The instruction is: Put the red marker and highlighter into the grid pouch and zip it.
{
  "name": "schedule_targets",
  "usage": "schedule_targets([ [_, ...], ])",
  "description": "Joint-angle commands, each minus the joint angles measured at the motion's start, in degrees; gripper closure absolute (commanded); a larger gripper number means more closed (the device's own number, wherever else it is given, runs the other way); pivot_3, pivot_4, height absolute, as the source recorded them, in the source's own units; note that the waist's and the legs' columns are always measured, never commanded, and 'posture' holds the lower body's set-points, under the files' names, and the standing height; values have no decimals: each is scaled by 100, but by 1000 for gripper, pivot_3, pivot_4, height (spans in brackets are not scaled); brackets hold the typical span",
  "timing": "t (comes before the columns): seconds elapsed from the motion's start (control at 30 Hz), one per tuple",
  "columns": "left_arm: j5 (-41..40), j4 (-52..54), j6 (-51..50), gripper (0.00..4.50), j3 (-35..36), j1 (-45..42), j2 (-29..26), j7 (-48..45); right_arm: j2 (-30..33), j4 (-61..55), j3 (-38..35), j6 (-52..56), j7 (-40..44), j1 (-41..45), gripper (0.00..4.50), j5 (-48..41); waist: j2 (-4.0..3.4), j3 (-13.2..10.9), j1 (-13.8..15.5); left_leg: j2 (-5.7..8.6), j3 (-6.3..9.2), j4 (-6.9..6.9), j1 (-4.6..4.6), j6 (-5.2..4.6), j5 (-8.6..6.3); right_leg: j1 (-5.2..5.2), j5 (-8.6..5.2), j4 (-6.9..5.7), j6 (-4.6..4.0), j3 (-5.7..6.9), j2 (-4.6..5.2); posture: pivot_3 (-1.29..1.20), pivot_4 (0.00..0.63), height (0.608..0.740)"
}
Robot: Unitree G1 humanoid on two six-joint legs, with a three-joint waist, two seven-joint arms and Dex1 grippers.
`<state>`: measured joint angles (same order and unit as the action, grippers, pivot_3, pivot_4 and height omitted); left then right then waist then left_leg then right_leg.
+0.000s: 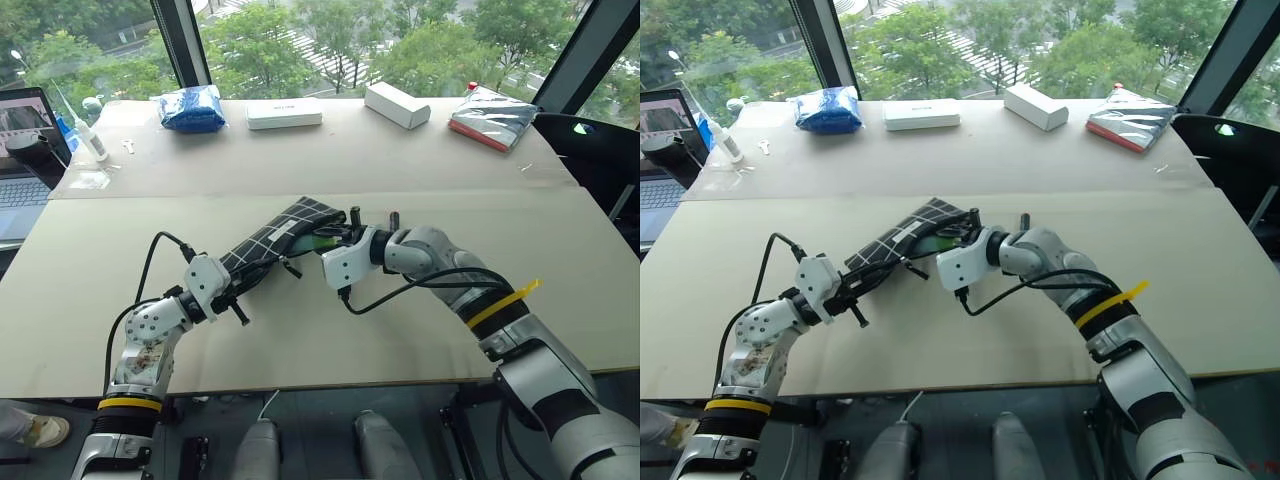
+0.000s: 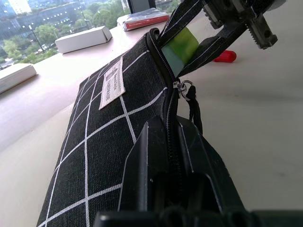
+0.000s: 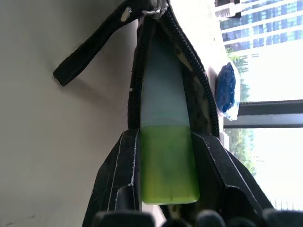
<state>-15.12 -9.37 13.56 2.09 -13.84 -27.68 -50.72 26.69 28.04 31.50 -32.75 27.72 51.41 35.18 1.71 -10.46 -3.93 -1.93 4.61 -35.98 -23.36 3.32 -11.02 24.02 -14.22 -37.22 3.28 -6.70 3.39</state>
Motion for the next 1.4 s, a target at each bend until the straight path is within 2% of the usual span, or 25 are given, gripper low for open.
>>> schedule_targets([
  [0.03, -168, 302, -35, 4500, 114, -15, -68, -32, 41, 458, 47, -459, -395, 299, 3417, 275, 0, 0, -2, 0, 0, 0, -1, 0, 0, 0, 0, 0, 0, 0, 0, 0, 150, 740],
  [0.17, -358, 531, -305, 4500, 99, 103, -116, -157, 179, 1055, 92, -742, -922, 672, 3417, 645, 0, 0, -4, 0, 0, 0, 0, 0, 0, 1, 1, -2, -2, 0, 0, 0, 150, 740],
  [0.3, -525, 775, -602, 4500, 86, 194, -166, -281, 224, 1245, 129, -1101, -912, 658, 3417, 596, 0, 0, -18, -1, 0, 4, 2, 0, 0, 0, 1, 0, -2, -1, 0, 0, 150, 740],
  [0.37, -587, 862, -718, 4500, 107, 194, -164, -276, 226, 1282, 84, -1182, -607, 553, 2413, 325, 0, 0, -21, -1, 0, 5, 2, 0, 0, 2, 1, 0, -2, -1, 0, 0, 150, 740],
  [0.43, -630, 923, -815, 4500, 133, 170, -141, -240, 171, 1301, -75, -1023, -335, 459, 1840, -1, 0, 0, -23, -1, 0, 5, 2, 0, 0, 0, 1, 0, -2, -1, 0, 0, 150, 740],
  [0.57, -651, 984, -909, 4500, 147, 162, -119, -197, 150, 1350, -223, -854, -474, 515, 506, -37, 0, 0, -23, 0, 0, 3, 3, 0, 0, -1, 1, -2, -2, -3, 0, 0, 150, 740],
  [0.7, -648, 992, -935, 4500, 153, 164, -103, -136, 299, 1368, -430, -925, -430, 498, 506, -292, 0, 0, -20, -1, 0, 3, 4, 0, 0, -1, 1, -1, -3, -2, 0, 0, 150, 740],
  [0.77, -652, 998, -947, 4500, 164, 173, -95, -97, 325, 1186, -784, -792, 139, 326, 506, -1188, 0, -1, -6, 0, 0, 3, 3, 0, 0, -2, 1, -1, -2, -3, 0, 0, 150, 740],
  [0.83, -655, 1000, -960, 4500, 188, 191, -83, -57, 400, 383, -1286, 170, 1386, -132, 506, -2853, 0, 0, 5, 0, 0, 1, 2, 0, 0, -6, 1, 1, -2, -2, 1, 0, 150, 740],
  [0.87, -653, 1001, -965, 4500, 196, 197, -79, -47, 425, 44, -1458, 635, 1804, -298, 506, -3381, 0, 0, 9, -1, 4, 0, 4, -1, 0, -14, 1, 4, -2, 1, 1, 0, 150, 740],
  [0.9, -648, 1013, -967, 4500, 205, 212, -77, -35, 493, -456, -1639, 1527, 2210, -501, 506, -3954, 1, 0, 11, 0, 3, 0, 5, -1, 0, -17, 1, 6, -2, 2, 3, 0, 150, 740],
  [0.93, -644, 1021, -968, 4500, 214, 232, -74, -26, 819, -1417, -1886, 3019, 2647, -914, 506, -5209, 0, 0, 10, -2, 5, -1, 7, -1, 0, -24, 1, 8, -2, 4, 3, 0, 150, 740],
  [0.97, -635, 1022, -963, 4500, 218, 248, -72, -21, 997, -2070, -2123, 3979, 2905, -1206, 506, -6083, -1, -1, 48, -1, 5, -1, 8, -1, 0, -26, 1, 8, -2, 4, 3, 0, 150, 740],
  [1.0, -629, 1032, -959, 4500, 222, 271, -72, -19, 1095, -2536, -2341, 4632, 2945, -1426, 506, -6575, -2, -1, 58, 0, 10, -2, 3, -1, 0, -27, 1, 7, -2, 8, 4, 0, 150, 740],
  [1.07, -615, 1044, -956, 4500, 228, 300, -69, -25, 1102, -2767, -2551, 5168, 2486, -1561, 506, -6511, -2, -2, 46, 0, 12, -6, 9, -6, -3, -35, 1, 8, -2, 9, 4, 0, 150, 740],
  [1.2, -600, 1037, -970, 4500, 209, 290, -52, -37, 645, -2228, -2871, 6237, 569, -1352, 506, -5792, -1, -1, -25, -8, 8, -5, 56, -6, -3, -69, 0, 5, -2, 4, -11, 0, 150, 740],
  [1.4, -580, 964, -984, 4500, 161, 195, -23, -76, 83, -2130, -2848, 7345, -552, -1272, 506, -5295, -2, -1, 13, -1, 7, -5, 40, -5, -3, -66, -4, 19, 2, 3, -4, 0, 150, 740],
])
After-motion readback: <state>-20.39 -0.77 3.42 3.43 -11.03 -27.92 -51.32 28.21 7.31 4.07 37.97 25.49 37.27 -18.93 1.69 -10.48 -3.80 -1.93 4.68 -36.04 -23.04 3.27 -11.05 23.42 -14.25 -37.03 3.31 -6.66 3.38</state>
